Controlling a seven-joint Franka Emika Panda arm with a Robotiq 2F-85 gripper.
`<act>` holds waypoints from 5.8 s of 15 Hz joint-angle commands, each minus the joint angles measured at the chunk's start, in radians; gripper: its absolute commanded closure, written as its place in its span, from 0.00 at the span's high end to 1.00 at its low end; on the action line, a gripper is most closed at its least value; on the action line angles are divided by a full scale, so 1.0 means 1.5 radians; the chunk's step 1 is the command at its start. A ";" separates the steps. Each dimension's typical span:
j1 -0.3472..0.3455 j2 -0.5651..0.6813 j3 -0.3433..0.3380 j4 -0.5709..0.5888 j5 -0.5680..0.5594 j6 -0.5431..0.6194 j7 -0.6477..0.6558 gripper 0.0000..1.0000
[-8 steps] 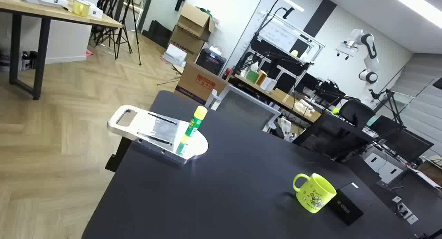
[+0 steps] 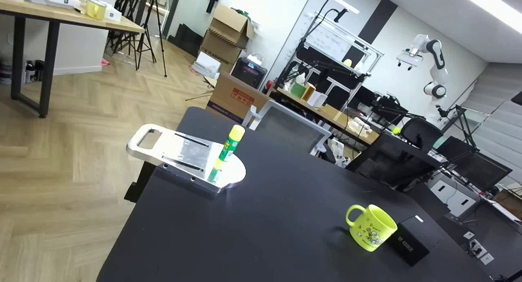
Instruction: Pick up the object and put it in the cup
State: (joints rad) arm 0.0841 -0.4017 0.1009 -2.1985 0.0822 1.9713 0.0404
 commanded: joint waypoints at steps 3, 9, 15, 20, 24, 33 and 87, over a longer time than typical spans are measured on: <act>0.014 0.064 0.011 0.029 -0.009 0.060 -0.028 1.00; 0.069 0.263 0.068 0.131 -0.006 0.186 -0.073 1.00; 0.149 0.426 0.151 0.293 0.035 0.170 -0.135 1.00; 0.184 0.501 0.201 0.373 0.060 0.123 -0.195 1.00; 0.193 0.500 0.200 0.354 0.052 0.133 -0.191 1.00; 0.216 0.557 0.196 0.425 0.003 0.084 -0.193 1.00; 0.310 0.849 0.141 0.788 -0.008 -0.154 -0.178 0.77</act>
State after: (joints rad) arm 0.5360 0.8597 0.3031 -1.0115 0.0622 1.7659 -0.2375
